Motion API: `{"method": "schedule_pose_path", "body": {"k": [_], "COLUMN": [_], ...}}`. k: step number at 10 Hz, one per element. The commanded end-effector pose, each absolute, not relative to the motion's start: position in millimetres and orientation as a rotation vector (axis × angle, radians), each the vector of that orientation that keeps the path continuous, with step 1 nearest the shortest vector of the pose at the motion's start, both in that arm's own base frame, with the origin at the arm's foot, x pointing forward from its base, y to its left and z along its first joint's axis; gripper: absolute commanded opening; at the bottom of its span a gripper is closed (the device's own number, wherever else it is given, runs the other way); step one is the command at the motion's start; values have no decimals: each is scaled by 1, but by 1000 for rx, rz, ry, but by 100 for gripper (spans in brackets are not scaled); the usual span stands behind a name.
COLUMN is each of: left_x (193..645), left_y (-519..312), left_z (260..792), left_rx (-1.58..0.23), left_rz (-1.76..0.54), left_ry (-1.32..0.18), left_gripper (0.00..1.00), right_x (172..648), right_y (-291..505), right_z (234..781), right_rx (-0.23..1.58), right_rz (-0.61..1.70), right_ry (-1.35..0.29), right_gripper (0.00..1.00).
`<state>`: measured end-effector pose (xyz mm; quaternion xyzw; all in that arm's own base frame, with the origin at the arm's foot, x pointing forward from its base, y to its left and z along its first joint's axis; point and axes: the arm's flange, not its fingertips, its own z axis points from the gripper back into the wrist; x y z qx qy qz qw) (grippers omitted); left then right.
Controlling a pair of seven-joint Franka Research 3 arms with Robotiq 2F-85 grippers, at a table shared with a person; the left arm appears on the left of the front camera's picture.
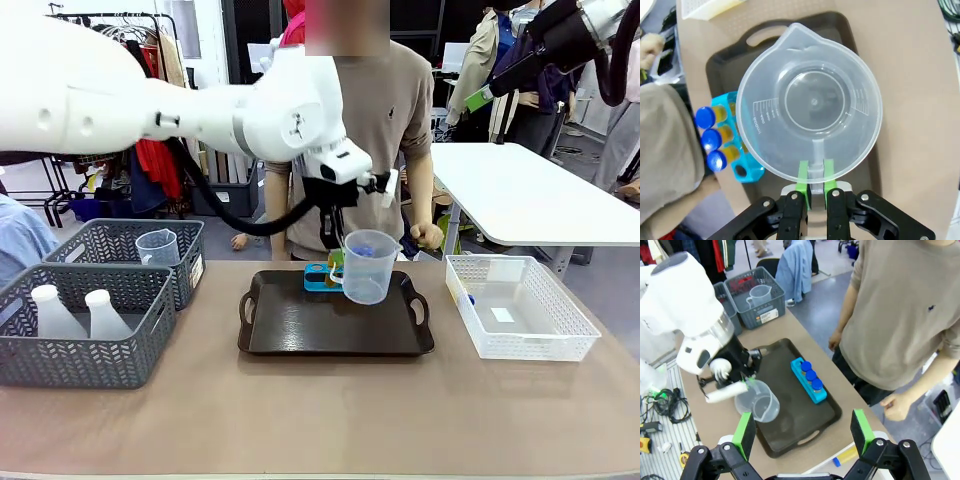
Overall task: Prepare the laboratory tools.
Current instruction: Pick up one Large Measuring Cup and place it on the Handle tray.
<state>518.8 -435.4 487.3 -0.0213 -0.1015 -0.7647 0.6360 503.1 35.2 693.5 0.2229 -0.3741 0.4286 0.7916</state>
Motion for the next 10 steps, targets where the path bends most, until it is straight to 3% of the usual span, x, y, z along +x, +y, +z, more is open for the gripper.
{"method": "schedule_pose_path", "body": {"k": [1, 4, 5, 10], "left_x": [531, 549, 537, 548], "left_y": [-451, -460, -455, -447], "left_z": [469, 437, 439, 426], "left_rx": [-68, -78, -89, -49], "left_rz": [-1734, -1701, -1740, -1702], "left_ry": [-214, -283, -208, -240], "left_gripper": [0, 0, 0, 0], "right_x": [502, 502, 502, 502], "right_y": [37, 37, 37, 37], "right_z": [694, 694, 694, 694], "right_rx": [485, 485, 485, 485], "right_rz": [923, 923, 923, 923], "right_ry": [-812, -812, -812, -812], "right_gripper": [100, 100, 100, 100]}}
